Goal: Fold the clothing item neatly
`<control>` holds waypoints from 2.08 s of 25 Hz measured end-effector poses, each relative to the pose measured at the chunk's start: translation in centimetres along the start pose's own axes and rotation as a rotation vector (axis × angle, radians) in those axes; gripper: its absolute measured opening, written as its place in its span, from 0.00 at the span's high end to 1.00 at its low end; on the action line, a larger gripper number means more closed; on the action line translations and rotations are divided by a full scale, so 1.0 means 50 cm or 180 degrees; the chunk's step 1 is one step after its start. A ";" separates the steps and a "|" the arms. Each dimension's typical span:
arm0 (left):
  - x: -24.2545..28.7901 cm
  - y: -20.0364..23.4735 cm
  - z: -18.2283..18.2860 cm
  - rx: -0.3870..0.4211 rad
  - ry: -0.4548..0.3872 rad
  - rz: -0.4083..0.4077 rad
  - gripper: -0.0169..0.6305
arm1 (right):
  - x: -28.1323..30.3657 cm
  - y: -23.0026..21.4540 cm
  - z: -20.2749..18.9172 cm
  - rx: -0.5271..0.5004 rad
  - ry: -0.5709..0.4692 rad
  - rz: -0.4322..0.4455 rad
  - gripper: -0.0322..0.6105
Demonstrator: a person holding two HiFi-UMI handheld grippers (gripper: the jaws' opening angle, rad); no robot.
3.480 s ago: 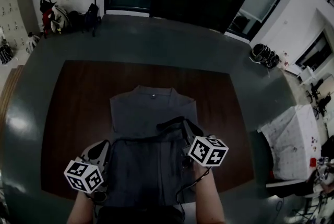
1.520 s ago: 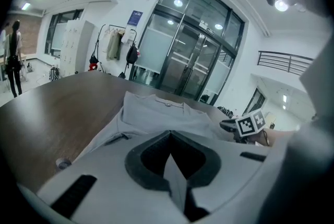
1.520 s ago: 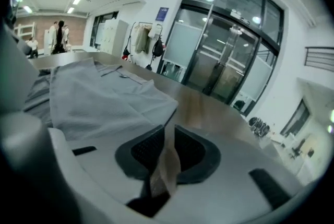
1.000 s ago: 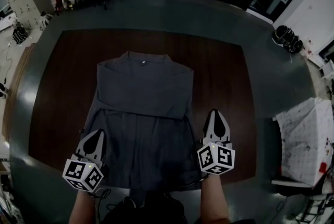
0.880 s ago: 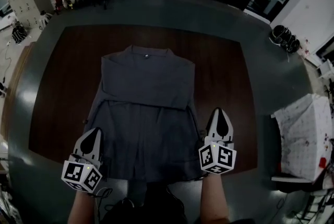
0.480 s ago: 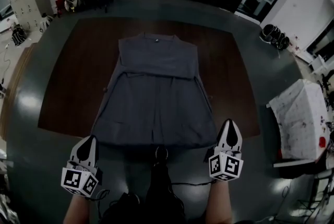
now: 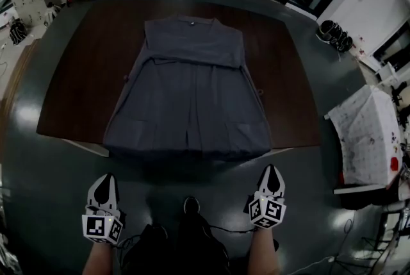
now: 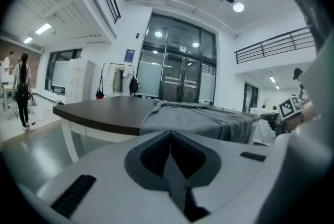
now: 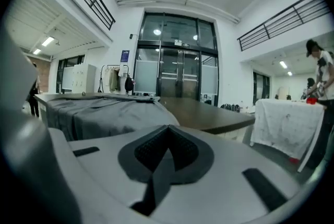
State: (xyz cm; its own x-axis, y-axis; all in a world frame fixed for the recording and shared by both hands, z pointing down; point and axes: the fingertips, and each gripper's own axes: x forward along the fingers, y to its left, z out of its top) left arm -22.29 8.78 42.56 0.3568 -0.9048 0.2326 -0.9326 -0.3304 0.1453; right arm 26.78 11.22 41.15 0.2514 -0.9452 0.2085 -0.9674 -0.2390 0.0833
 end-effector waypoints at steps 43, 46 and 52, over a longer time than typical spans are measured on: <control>0.357 0.124 -0.667 -0.0314 -0.0618 -0.0758 0.40 | 0.271 0.091 -0.678 0.0166 -0.0521 0.1286 0.56; 0.355 0.154 -0.674 -0.0463 -0.0668 -0.0570 0.40 | 0.266 0.087 -0.690 0.0218 -0.0483 0.1281 0.56; 0.370 0.139 -0.685 -0.0217 -0.0591 -0.0711 0.40 | 0.278 0.087 -0.685 0.0204 -0.0558 0.1304 0.56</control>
State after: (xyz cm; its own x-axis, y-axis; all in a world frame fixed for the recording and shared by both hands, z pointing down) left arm -20.30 -1.07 80.80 0.5308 -0.8475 0.0086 -0.8240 -0.5137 0.2389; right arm 27.06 4.68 77.79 -0.1561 -0.9868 0.0429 -0.9874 0.1547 -0.0333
